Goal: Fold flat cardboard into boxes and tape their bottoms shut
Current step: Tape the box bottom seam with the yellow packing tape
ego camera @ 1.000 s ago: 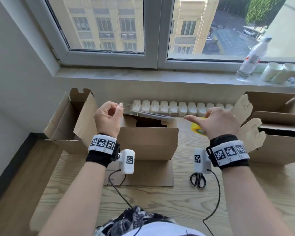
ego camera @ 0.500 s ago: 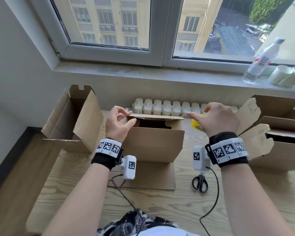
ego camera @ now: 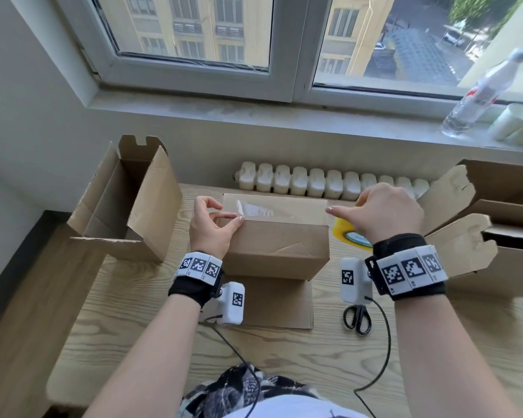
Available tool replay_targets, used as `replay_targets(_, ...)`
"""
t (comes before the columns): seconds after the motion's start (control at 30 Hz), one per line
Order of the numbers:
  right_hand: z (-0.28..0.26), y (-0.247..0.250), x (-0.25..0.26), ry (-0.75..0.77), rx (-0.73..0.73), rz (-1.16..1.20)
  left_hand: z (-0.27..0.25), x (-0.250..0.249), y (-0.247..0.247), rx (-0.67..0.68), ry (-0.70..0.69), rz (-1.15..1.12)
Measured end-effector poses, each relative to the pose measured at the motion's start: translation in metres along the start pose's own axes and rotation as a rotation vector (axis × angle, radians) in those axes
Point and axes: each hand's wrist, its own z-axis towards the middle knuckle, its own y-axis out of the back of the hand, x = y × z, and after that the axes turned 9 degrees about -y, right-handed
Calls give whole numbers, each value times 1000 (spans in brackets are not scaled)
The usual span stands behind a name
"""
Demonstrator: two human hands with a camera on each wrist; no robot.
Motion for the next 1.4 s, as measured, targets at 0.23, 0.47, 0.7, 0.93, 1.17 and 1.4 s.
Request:
replay_targets(0.23, -2, 18, 4, 34, -45, 82, 3, 1, -3, 8, -29, 77)
replay_targets(0.47, -12, 27, 13, 115, -45, 387, 5, -6, -9, 51, -133, 264)
replay_targets(0.7, -15, -3, 21, 102, -4, 424, 3, -6, -9, 61, -110, 286)
replay_targets(0.93, -7, -8, 23, 124, 36, 384, 3, -12, -8, 103, -96, 323)
replay_targets(1.17, -11, -7, 41, 181, 37, 215, 15, -27, -14, 158, -11, 404)
replay_targets(1.4, -13, -12, 44, 215, 45, 141, 18, -32, -24, 157, -146, 562)
